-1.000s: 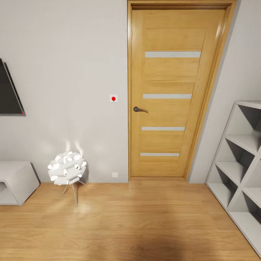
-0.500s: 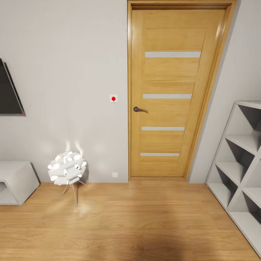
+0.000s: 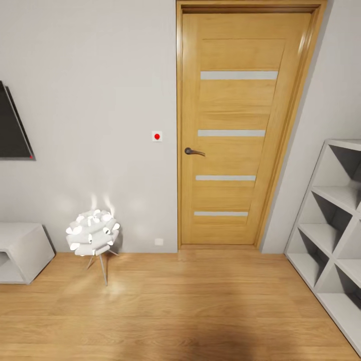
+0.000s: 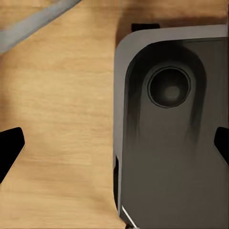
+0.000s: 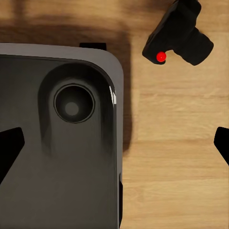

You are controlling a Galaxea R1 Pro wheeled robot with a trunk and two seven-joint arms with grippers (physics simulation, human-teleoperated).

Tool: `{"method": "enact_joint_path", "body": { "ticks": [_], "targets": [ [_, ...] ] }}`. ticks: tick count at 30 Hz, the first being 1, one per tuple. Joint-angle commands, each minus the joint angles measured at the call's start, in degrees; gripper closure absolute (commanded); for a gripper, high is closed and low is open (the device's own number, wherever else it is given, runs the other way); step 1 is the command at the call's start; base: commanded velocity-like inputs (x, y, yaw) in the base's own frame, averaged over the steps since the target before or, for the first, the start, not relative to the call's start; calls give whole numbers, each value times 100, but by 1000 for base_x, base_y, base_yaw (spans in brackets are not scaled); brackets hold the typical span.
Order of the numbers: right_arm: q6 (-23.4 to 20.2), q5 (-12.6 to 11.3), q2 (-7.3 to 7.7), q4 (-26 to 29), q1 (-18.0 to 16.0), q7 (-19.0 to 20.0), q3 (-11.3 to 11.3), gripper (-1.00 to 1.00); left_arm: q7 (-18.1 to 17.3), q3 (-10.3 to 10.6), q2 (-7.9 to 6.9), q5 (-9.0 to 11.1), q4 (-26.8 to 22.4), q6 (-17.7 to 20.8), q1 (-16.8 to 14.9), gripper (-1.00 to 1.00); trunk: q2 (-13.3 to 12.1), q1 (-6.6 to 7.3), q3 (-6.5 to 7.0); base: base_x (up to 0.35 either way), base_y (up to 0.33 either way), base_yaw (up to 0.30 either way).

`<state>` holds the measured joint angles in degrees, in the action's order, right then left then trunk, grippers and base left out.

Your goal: Attach the digital camera to the camera tripod in the bedroom.

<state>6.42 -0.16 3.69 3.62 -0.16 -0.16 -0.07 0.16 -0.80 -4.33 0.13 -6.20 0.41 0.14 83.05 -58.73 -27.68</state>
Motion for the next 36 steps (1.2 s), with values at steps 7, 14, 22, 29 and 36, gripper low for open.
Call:
{"method": "enact_joint_path", "body": {
  "ticks": [7,14,22,29,36],
  "targets": [
    [17,-2,0,-2,-2,-2,-1,-100,8,-10,-9,3,-337,23,0,-100,2,0,-5,0,0,0],
    [17,-2,0,-2,-2,-2,0,-100,3,-9,-32,4,-654,4,1,-100,2,0,-5,0,0,0],
    [17,-2,0,-2,-2,-2,1,-100,2,-8,-51,4,-1004,-11,2,-100,2,0,-5,0,0,0],
    [17,-2,0,-2,-2,-2,0,-100,2,-8,-52,4,-1037,-20,0,-100,2,0,-5,0,0,0],
    [17,-2,0,-2,-2,-2,1,-100,-2,-8,-47,4,-1041,-20,0,-100,2,0,-5,25,0,0]
  ]
}}
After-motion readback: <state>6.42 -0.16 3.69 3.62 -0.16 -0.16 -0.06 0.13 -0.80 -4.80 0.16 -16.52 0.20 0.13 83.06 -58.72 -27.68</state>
